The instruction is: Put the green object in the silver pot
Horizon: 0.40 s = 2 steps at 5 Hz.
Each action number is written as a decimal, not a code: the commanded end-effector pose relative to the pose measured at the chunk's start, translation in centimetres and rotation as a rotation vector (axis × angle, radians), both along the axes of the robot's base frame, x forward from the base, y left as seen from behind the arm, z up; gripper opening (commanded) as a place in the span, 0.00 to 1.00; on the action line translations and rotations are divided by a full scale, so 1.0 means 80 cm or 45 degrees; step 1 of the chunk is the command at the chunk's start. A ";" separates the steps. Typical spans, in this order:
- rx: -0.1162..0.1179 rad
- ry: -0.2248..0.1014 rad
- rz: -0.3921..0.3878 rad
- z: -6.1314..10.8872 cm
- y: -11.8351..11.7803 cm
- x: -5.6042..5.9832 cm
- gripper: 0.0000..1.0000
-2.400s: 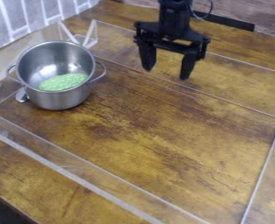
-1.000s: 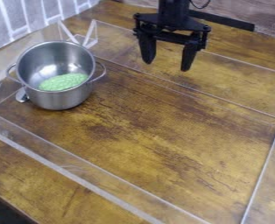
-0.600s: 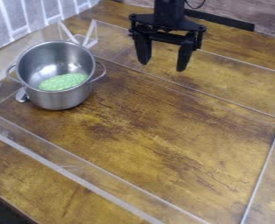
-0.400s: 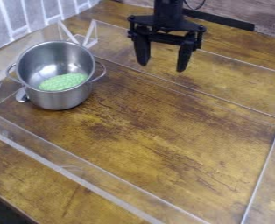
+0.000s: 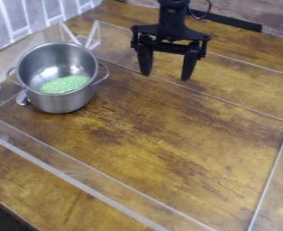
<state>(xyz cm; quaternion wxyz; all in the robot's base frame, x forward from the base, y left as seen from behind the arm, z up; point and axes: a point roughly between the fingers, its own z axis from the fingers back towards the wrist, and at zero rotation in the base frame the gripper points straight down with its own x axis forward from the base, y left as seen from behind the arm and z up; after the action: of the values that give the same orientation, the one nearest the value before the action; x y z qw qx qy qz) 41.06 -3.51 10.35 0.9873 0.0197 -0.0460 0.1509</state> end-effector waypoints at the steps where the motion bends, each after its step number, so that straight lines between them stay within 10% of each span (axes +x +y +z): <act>1: -0.025 -0.129 -0.033 0.059 -0.015 0.009 1.00; 2: -0.045 -0.127 -0.183 0.057 -0.012 0.010 1.00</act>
<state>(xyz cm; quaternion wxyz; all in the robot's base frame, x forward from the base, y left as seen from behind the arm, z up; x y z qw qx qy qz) 41.32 -4.85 11.35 0.9958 0.0002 -0.0470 0.0790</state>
